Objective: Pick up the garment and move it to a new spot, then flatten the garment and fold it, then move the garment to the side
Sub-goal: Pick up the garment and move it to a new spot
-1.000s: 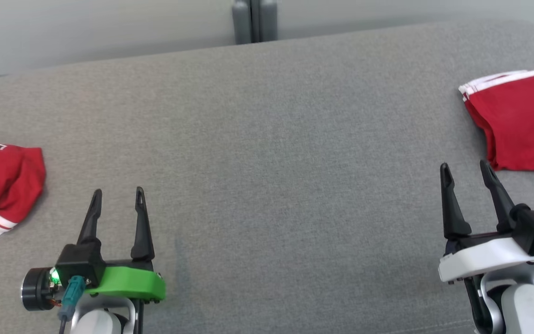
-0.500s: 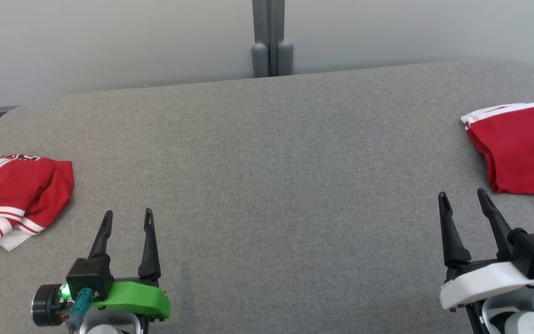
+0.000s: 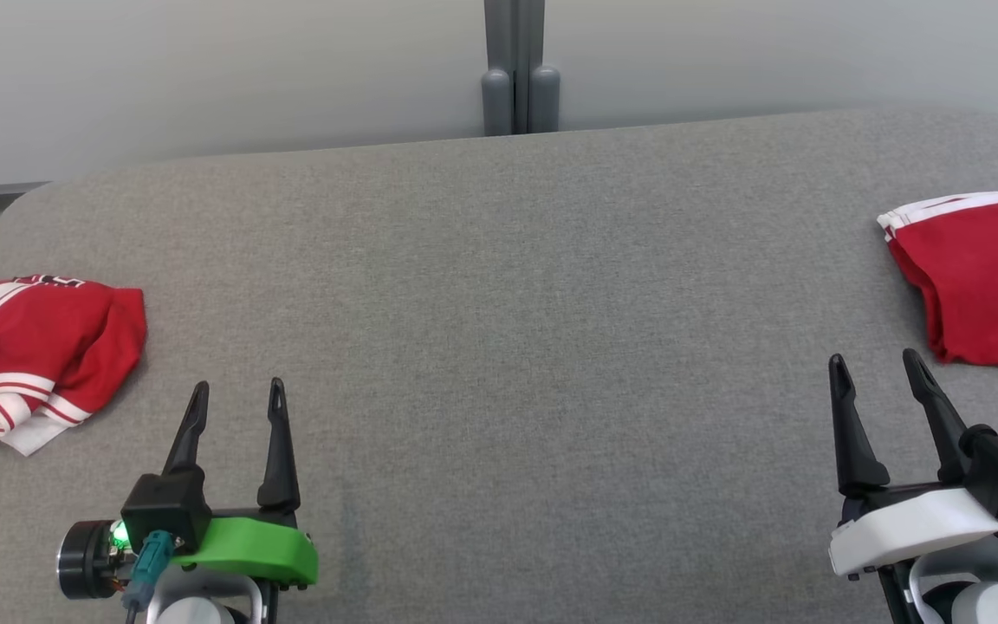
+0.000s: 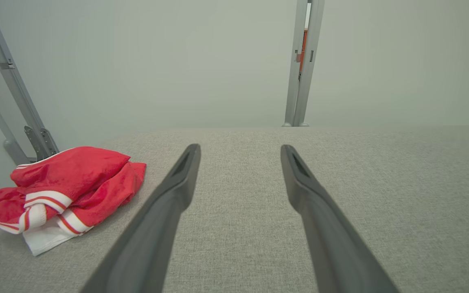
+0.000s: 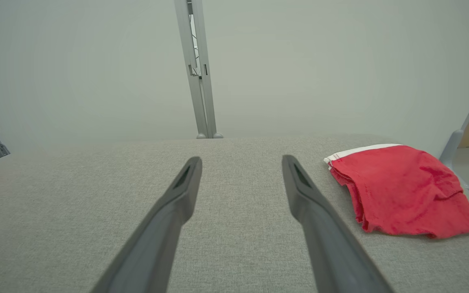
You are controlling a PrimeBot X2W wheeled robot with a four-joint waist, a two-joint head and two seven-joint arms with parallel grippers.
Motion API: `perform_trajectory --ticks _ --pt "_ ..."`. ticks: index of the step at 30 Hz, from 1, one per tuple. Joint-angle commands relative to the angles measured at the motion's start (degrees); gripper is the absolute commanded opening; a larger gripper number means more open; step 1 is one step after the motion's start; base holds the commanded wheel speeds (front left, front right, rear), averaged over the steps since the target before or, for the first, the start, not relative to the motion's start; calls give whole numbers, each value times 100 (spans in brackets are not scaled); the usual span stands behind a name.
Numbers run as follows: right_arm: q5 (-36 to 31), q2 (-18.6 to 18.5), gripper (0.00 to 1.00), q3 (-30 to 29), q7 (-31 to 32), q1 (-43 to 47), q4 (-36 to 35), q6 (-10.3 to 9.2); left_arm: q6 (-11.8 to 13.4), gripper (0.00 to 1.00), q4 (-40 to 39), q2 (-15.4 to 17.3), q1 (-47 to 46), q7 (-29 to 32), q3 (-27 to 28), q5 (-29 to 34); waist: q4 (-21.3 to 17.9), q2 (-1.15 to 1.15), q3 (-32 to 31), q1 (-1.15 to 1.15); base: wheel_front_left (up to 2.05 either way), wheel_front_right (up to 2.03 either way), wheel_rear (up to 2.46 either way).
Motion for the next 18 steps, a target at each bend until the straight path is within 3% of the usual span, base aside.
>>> perform_trajectory --ticks 1,7,18 --pt "-27 -3 100 -10 11 59 -34 -8 -15 100 -28 -7 -76 -17 33 31 59 0 15 0 0 0 0" --pt "-66 -5 100 -51 37 80 -244 -9 -84 100 -59 -106 -194 -17 83 119 527 0 75 0 0 0 0" --pt "-94 -222 100 170 294 -112 -676 -9 -171 100 -86 -281 -456 -11 346 259 1875 0 250 0 0 0 0"
